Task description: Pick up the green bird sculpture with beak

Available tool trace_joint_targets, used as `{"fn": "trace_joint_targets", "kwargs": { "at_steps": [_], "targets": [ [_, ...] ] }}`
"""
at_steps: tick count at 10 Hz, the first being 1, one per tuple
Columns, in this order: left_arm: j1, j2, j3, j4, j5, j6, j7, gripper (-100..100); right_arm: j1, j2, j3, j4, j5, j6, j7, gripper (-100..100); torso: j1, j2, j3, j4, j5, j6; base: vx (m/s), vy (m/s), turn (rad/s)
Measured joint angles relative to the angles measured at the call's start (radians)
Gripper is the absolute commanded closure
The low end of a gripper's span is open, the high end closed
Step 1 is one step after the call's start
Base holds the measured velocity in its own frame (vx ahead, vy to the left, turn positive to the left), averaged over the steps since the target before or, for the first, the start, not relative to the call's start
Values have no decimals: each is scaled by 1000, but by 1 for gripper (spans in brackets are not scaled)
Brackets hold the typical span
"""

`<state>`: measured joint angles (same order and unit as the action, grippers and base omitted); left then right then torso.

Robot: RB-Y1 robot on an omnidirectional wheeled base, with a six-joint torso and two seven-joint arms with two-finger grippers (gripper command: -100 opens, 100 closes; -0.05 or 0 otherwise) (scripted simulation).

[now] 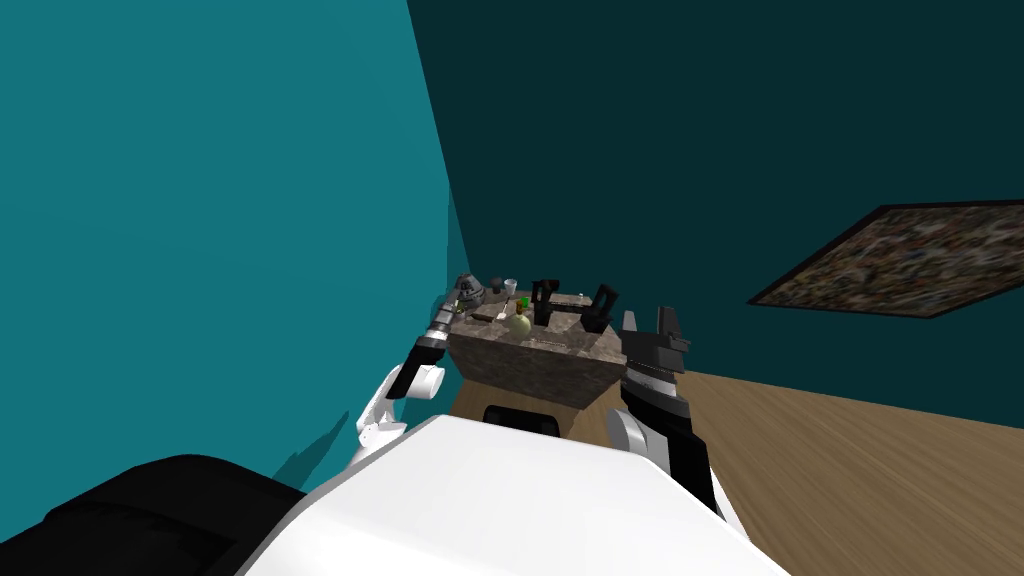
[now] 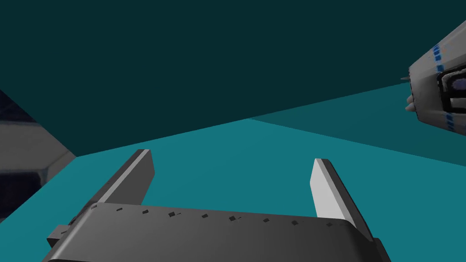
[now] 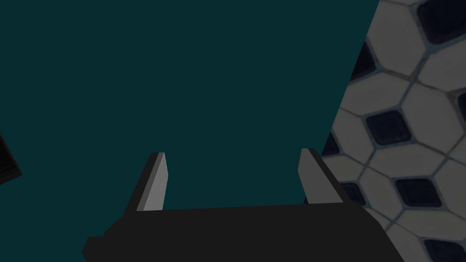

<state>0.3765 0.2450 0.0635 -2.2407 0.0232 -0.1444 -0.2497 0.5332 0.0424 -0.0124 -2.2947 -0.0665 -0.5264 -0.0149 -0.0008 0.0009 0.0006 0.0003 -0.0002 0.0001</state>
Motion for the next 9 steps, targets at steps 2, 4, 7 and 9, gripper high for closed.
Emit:
{"fn": "trace_joint_targets", "kwargs": {
  "at_steps": [2,4,7,9],
  "targets": [
    [-10,21,6,7,8,55,-4,-100,0,0,0,0,0,0,0,0,0,0,0,0,0,0,-12,-16,-38],
    [-29,31,5,23,10,107,-14,-100,0,0,0,0,0,0,0,0,0,-1,0,0,0,0,-9,-15,-39],
    [-56,52,8,44,17,191,-23,-100,0,0,0,0,0,0,0,0,0,-1,0,0,0,0,-4,-14,-44],
    [-69,64,9,57,21,245,-29,-100,0,0,0,0,0,0,0,0,0,-1,-1,0,0,0,4,-12,-33]
  ]
}}
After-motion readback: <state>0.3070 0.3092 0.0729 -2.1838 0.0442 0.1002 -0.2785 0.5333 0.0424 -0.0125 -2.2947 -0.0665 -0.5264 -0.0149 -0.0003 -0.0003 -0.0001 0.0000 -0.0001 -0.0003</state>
